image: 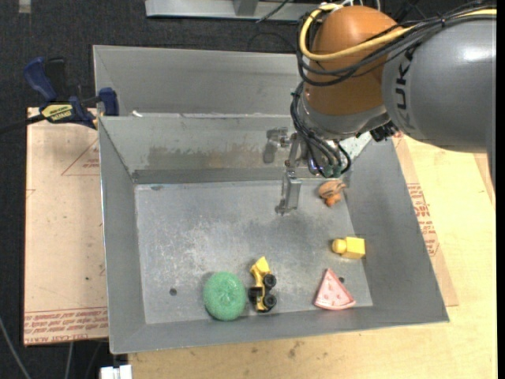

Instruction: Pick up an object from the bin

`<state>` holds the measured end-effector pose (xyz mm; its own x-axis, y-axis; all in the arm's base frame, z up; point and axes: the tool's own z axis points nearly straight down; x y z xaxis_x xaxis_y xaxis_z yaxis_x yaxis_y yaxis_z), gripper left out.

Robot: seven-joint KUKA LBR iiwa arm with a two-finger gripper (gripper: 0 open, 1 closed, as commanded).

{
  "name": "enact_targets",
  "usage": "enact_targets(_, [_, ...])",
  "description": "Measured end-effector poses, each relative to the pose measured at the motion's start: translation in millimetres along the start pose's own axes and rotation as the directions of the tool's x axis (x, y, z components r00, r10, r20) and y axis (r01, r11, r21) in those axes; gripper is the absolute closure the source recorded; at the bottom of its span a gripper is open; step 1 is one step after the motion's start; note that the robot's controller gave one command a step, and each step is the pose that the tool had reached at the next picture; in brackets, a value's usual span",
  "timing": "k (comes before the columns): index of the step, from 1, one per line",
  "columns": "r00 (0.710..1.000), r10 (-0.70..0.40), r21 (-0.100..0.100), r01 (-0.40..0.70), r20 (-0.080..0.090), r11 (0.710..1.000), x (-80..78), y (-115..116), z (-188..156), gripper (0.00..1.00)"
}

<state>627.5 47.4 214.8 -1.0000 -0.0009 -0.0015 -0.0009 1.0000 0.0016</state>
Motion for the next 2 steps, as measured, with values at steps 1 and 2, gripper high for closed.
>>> enact_targets(1, [0.999,0.042,0.0,-0.042,0.007,0.999,19.7,9.1,36.1,0.0])
enact_targets(2, [0.999,0.05,0.001,-0.05,-0.007,0.999,24.2,16.1,57.5,0.0])
